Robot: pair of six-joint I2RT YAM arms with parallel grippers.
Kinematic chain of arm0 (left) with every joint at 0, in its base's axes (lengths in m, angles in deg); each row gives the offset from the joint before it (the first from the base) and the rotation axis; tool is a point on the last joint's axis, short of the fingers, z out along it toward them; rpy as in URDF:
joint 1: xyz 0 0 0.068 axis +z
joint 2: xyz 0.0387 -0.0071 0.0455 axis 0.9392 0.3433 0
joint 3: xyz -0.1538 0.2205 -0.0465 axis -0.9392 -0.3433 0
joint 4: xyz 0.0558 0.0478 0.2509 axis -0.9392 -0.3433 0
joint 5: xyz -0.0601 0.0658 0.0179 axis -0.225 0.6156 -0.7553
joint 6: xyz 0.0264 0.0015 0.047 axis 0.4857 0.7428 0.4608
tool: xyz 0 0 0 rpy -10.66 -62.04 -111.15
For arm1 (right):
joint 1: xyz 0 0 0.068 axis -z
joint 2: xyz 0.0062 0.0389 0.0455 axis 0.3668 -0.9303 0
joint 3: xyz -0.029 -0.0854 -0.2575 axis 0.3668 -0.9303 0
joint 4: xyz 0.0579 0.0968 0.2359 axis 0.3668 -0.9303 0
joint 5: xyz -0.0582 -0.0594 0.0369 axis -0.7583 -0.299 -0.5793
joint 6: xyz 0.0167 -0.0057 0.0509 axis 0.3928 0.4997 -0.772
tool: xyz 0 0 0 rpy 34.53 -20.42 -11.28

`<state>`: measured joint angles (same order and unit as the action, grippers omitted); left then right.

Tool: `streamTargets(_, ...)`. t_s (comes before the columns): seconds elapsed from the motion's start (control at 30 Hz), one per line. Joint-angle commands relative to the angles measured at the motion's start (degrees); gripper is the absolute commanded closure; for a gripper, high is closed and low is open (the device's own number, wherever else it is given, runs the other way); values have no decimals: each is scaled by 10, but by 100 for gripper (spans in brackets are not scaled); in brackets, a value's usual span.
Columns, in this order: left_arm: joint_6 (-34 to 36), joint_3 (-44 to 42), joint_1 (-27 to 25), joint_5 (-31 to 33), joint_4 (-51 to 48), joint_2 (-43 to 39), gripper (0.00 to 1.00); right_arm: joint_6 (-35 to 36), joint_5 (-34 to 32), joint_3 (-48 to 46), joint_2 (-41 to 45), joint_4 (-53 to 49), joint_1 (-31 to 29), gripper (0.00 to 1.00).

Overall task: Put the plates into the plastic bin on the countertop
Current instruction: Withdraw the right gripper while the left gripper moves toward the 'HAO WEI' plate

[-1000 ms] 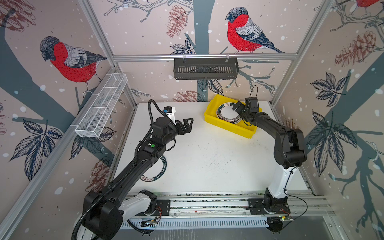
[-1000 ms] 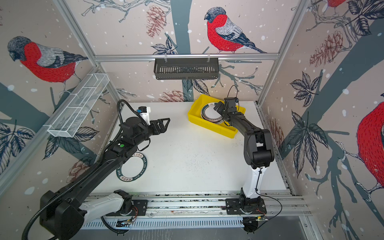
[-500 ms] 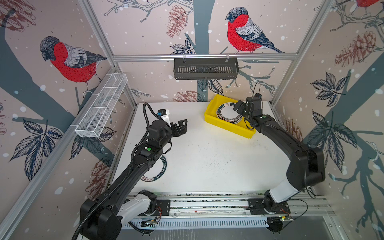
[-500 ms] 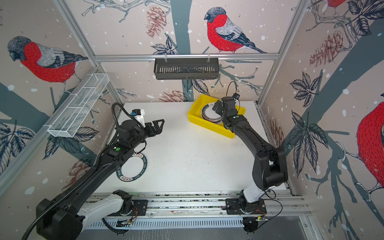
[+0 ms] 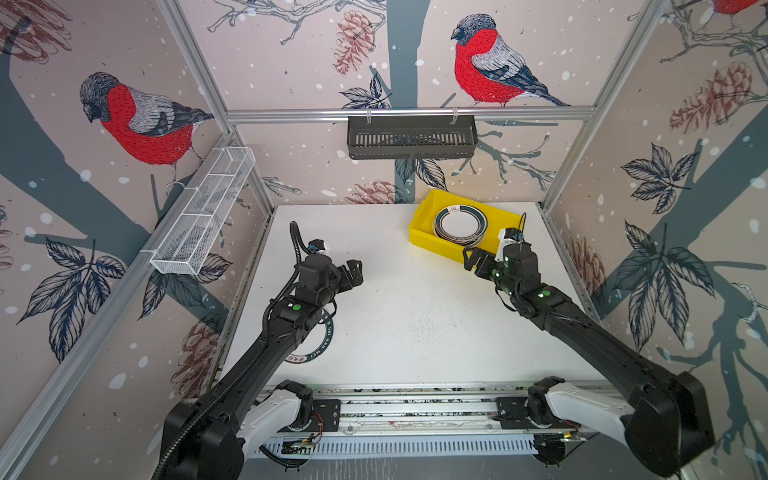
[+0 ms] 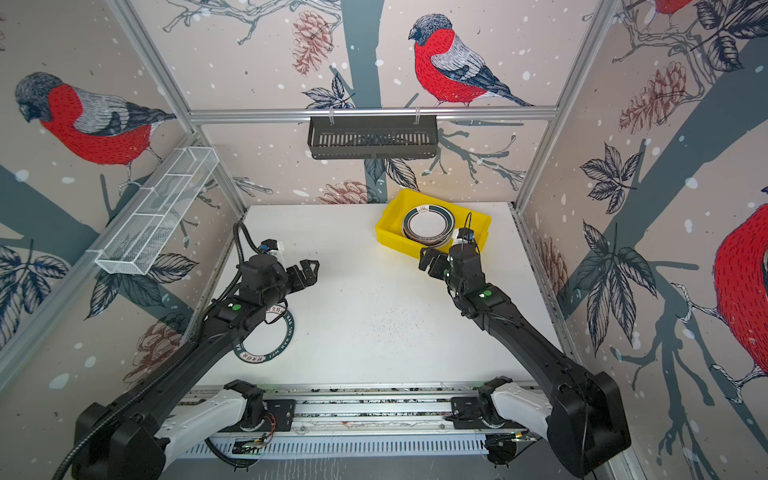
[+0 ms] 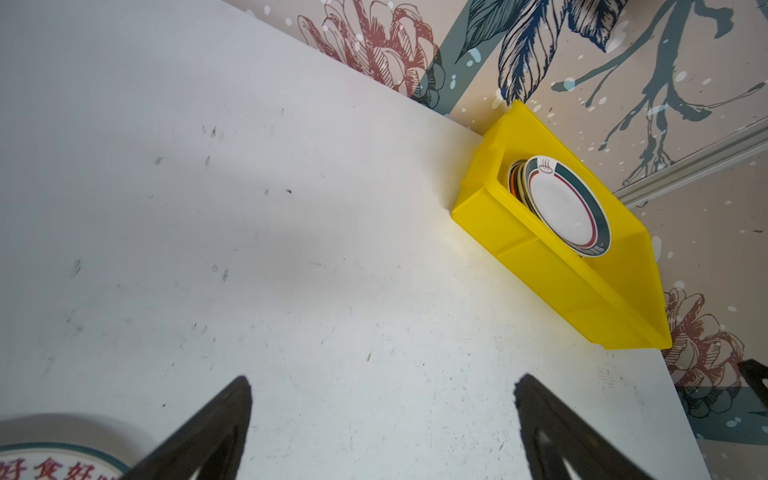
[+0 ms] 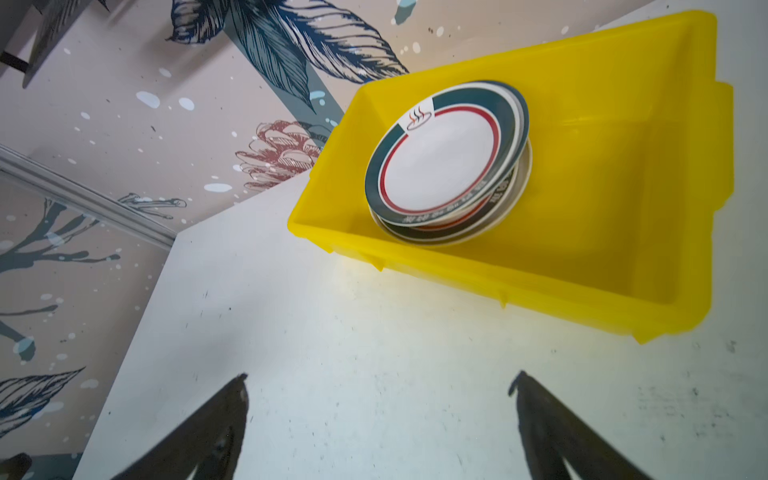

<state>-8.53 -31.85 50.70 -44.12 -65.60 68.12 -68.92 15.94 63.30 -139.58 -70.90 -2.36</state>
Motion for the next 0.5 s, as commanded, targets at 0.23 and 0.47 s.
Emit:
streamTargets(0.23,-30,-3,11,75,-99,27,2,34,43,-45,55,0,1,0)
streamTargets(0.47,-83,-60,11,104,-103,8,2,28,48,-57,70,11,2,0)
